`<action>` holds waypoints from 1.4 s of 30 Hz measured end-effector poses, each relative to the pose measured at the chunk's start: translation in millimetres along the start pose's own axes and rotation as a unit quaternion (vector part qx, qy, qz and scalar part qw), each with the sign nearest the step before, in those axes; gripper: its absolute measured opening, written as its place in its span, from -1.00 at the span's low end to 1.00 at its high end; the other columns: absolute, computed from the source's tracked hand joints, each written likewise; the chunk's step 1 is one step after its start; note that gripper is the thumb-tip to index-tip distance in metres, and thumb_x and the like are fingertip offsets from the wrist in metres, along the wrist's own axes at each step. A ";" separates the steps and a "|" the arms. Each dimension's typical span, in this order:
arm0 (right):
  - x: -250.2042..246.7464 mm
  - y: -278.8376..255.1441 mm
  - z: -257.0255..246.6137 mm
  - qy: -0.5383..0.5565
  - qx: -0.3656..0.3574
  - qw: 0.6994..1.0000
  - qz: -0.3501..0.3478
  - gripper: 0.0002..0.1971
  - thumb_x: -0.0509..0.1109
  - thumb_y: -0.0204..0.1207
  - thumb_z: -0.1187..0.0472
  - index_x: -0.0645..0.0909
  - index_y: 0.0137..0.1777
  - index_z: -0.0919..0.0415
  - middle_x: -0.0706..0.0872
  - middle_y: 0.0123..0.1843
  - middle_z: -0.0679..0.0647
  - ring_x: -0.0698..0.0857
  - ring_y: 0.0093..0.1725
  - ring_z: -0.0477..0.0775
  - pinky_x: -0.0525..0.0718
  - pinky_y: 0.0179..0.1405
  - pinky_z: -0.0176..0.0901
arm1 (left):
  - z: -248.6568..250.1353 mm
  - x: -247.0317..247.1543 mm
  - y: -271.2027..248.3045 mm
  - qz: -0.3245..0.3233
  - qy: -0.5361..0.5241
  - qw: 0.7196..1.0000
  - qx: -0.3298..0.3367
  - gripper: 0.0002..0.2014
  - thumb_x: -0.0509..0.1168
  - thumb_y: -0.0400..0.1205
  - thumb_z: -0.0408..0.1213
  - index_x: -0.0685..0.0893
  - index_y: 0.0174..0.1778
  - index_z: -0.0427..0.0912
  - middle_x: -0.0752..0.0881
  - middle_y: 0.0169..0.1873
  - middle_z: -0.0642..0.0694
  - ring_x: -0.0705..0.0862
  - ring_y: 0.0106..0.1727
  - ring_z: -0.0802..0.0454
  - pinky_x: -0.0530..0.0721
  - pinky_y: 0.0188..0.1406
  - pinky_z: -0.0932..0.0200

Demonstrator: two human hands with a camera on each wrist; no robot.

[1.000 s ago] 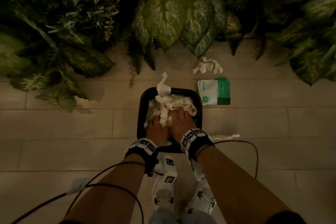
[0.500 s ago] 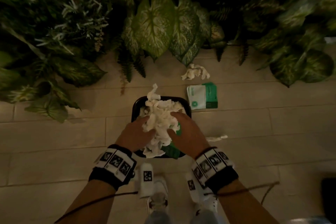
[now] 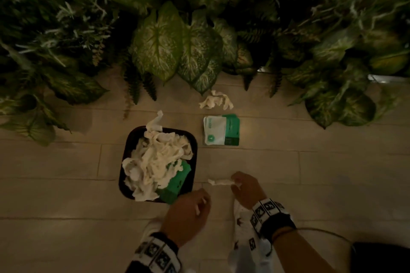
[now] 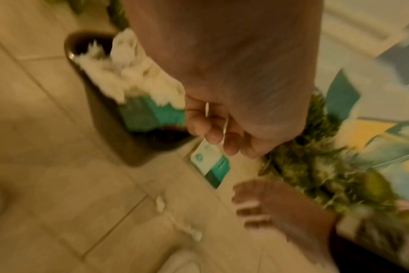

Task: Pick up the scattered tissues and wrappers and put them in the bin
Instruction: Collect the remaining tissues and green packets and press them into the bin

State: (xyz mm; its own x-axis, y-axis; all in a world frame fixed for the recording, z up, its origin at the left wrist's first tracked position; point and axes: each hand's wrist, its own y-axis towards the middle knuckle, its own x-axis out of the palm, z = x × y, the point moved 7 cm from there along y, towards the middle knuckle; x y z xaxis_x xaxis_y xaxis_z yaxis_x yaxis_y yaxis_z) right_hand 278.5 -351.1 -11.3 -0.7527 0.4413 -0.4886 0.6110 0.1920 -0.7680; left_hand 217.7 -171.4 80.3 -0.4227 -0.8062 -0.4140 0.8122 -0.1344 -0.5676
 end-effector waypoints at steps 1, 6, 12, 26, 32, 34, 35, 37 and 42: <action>-1.2 15.3 1.7 -0.031 0.001 0.999 -0.023 -0.61 0.30 0.56 0.23 0.49 0.38 0.28 0.58 0.37 0.22 0.55 0.37 0.18 0.42 0.37 -0.23 | -6.0 24.4 7.3 -0.025 -0.006 0.999 -0.027 -0.92 0.16 0.61 -0.10 0.54 -0.16 0.12 0.61 -0.38 0.11 0.53 -0.40 0.21 0.51 -0.36 0.28; -30.8 99.0 4.6 -0.179 -0.005 0.981 -0.078 -0.63 0.22 0.57 0.14 0.45 0.37 0.13 0.51 0.41 0.19 0.53 0.35 0.22 0.52 0.34 -0.04 | -34.5 117.6 68.8 -0.054 -0.031 0.985 -0.160 -0.89 0.16 0.57 -0.06 0.56 -0.06 0.10 0.68 -0.13 0.04 0.66 -0.06 0.06 0.67 0.02 0.04; -74.2 208.3 -41.7 -0.258 -0.093 0.961 0.014 -0.60 0.18 0.59 0.20 0.41 0.43 0.18 0.48 0.42 0.28 0.47 0.36 0.33 0.53 0.30 0.13 | -78.7 172.8 139.4 -0.074 0.013 0.959 -0.272 -0.40 0.20 0.61 -0.02 0.20 0.56 -0.01 0.21 0.58 -0.13 0.24 0.57 -0.15 0.30 0.54 -0.06; -45.3 373.8 -91.0 -0.233 -0.019 0.961 0.150 -0.28 0.28 0.43 -0.29 0.05 0.54 -0.27 -0.05 0.65 0.29 0.09 0.53 0.54 0.25 0.35 0.56 | -133.9 237.3 213.7 -0.067 0.138 0.946 -0.284 0.02 0.49 0.13 0.30 0.06 0.47 0.54 0.34 0.57 -0.24 0.41 0.45 -0.50 0.49 0.15 -0.57; -76.3 368.8 -96.6 -0.177 -0.193 0.955 0.138 -0.75 0.21 0.52 0.39 0.53 0.18 0.39 0.54 0.24 0.42 0.54 0.19 0.40 0.50 0.09 0.08 | -151.7 243.5 234.9 0.003 0.010 0.970 -0.243 -0.72 0.17 0.42 -0.07 0.61 0.03 0.18 0.73 -0.04 -0.05 0.73 -0.09 -0.13 0.75 -0.17 0.08; -99.4 352.5 -89.3 -0.088 -0.237 0.953 0.169 -0.78 0.17 0.48 0.49 0.59 0.05 0.45 0.61 0.10 0.45 0.62 0.05 0.39 0.51 -0.04 0.01 | -153.0 229.0 239.8 0.028 -0.087 0.966 -0.242 -0.66 0.11 0.46 -0.23 0.63 0.10 0.01 0.75 -0.06 -0.10 0.78 -0.13 -0.13 0.76 -0.16 0.15; -110.6 343.0 -83.9 -0.058 -0.247 0.948 0.193 -0.77 0.14 0.44 0.52 0.59 0.00 0.45 0.62 0.05 0.45 0.63 -0.01 0.38 0.50 -0.09 -0.03 | -147.2 216.9 236.4 0.052 -0.083 0.969 -0.226 -0.65 0.08 0.51 -0.27 0.57 0.19 -0.07 0.73 0.04 -0.16 0.77 -0.01 -0.15 0.75 -0.02 0.13; -122.2 322.3 -71.3 -0.020 -0.262 0.941 0.215 -0.76 0.10 0.40 0.50 0.57 -0.05 0.41 0.61 -0.04 0.42 0.61 -0.13 0.32 0.46 -0.20 -0.09 | -139.8 186.4 230.3 0.128 -0.034 0.973 -0.187 -0.69 0.06 0.62 -0.14 0.53 0.21 -0.14 0.66 0.08 -0.13 0.70 0.08 -0.12 0.70 0.09 0.02; -67.1 302.9 -36.7 -0.105 -0.186 0.976 0.028 -0.38 0.43 0.39 -0.03 0.29 0.41 0.05 0.53 0.16 0.22 0.61 -0.02 0.23 0.64 -0.08 0.03 | -160.3 139.5 226.0 0.345 -0.229 0.863 -0.289 -0.70 0.13 0.53 -0.40 0.61 0.14 -0.36 0.66 0.03 -0.30 0.60 0.04 -0.16 0.43 -0.06 0.23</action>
State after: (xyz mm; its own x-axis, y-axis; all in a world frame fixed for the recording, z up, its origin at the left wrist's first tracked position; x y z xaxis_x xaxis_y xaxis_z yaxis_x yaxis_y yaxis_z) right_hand 523.1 -290.4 -196.0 -0.7248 0.2776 -0.6306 0.6705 0.4947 -0.5529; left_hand 277.9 -221.8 -219.8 0.3928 -0.7398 -0.5463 0.4146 0.6727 -0.6129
